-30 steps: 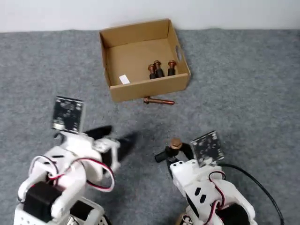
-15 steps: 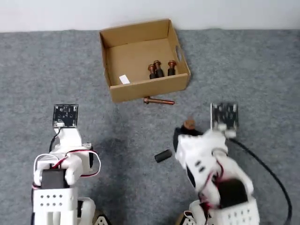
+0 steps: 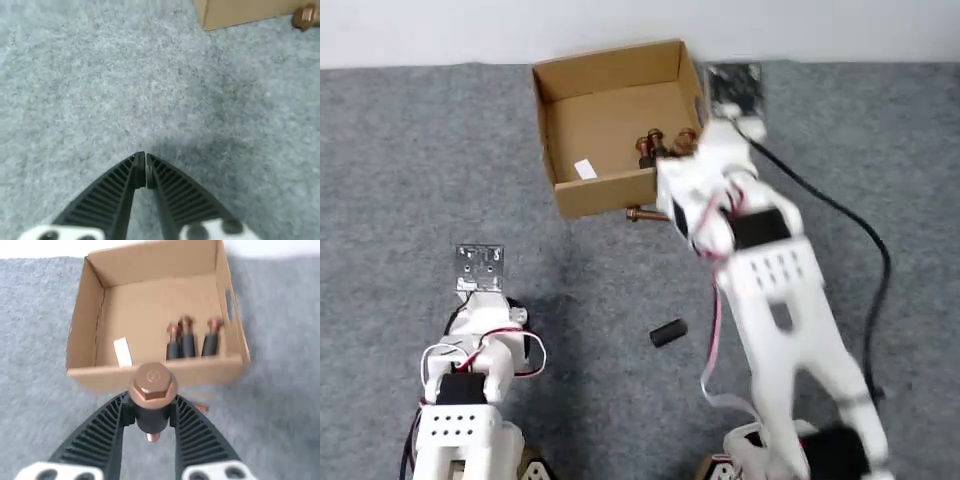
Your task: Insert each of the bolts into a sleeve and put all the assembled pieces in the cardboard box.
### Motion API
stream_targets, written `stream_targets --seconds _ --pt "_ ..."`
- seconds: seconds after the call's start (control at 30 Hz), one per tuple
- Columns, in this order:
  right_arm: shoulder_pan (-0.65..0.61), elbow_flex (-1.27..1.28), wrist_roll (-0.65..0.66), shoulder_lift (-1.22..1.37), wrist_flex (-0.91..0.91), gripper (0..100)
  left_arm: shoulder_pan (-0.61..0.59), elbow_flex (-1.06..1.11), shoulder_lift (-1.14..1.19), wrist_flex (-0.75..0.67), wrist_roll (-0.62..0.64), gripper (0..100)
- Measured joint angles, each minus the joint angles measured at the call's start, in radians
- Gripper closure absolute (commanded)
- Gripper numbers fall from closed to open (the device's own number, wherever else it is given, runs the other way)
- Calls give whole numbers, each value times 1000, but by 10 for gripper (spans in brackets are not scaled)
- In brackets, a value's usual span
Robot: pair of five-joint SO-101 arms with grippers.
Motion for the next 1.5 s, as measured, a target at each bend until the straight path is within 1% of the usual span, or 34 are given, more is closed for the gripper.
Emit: stream_targets --seconds 0.17,0.37,0.5,0.67,0.83,0.9,1.03,1.13,1.2,1.3,1.4,1.5 --pt "2 -249 129 304 -74 991 0 5 0 0 0 994" --pt "5 -517 245 654 -126 991 0 5 0 0 0 994" --pt "21 -660 272 832 -127 991 0 5 0 0 0 994" --pt "38 -766 276 973 -94 983 0 5 0 0 0 994" --pt "41 -796 276 1025 18 897 0 5 0 0 0 994" --pt "43 -807 276 1026 46 887 0 5 0 0 0 994" --pt "43 -825 276 1026 72 924 0 5 0 0 0 994" --pt "43 -829 276 1019 98 996 0 5 0 0 -2 994" --pt "43 -829 276 996 138 983 0 5 0 0 -2 994" --pt "41 -829 265 933 235 991 0 5 0 0 -2 994" --pt "35 -829 195 862 341 991 0 5 0 0 -2 994" --pt "23 -829 170 793 473 991 0 5 0 0 -2 994"
